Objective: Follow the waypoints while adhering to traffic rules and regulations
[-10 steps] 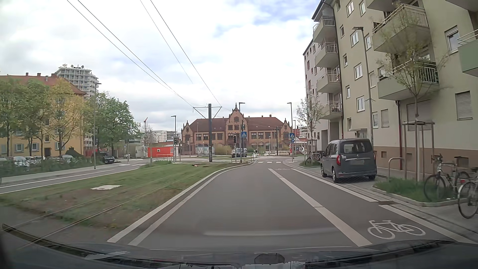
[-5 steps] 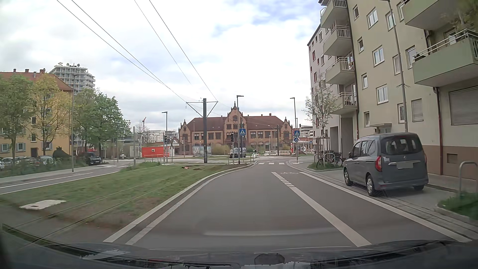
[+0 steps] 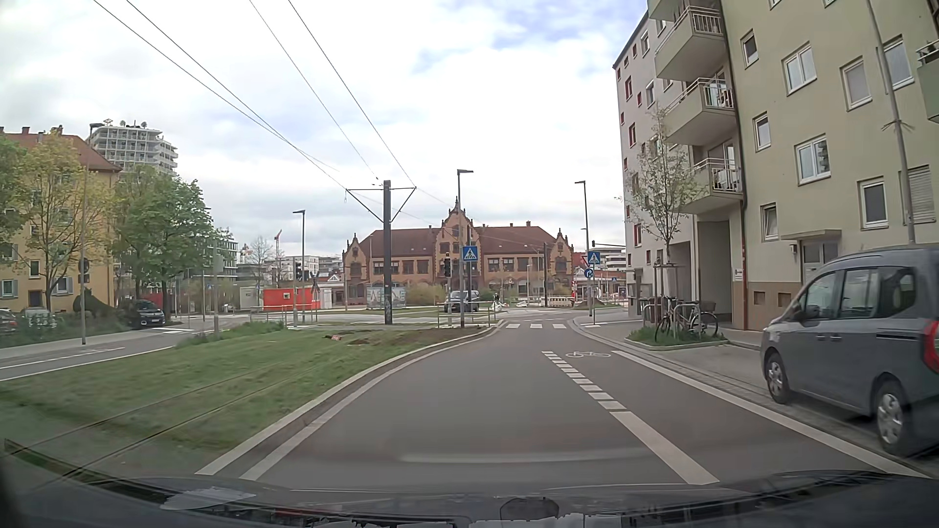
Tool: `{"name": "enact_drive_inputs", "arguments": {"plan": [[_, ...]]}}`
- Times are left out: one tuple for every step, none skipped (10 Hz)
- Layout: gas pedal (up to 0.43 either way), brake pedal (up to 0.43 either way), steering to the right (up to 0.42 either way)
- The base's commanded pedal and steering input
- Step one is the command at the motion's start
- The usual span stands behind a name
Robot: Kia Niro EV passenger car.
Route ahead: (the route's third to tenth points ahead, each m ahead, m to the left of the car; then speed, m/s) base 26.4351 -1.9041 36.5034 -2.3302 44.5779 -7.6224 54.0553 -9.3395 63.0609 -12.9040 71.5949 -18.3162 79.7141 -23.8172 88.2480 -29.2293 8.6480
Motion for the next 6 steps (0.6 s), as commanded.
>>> {"name": "enact_drive_inputs", "arguments": {"plan": [[0.0, 0.0, 0.018], [0.0, 0.0, 0.022], [0.0, 0.0, 0.024], [0.0, 0.0, 0.029], [0.0, 0.0, 0.034], [0.0, 0.006, 0.038]]}}
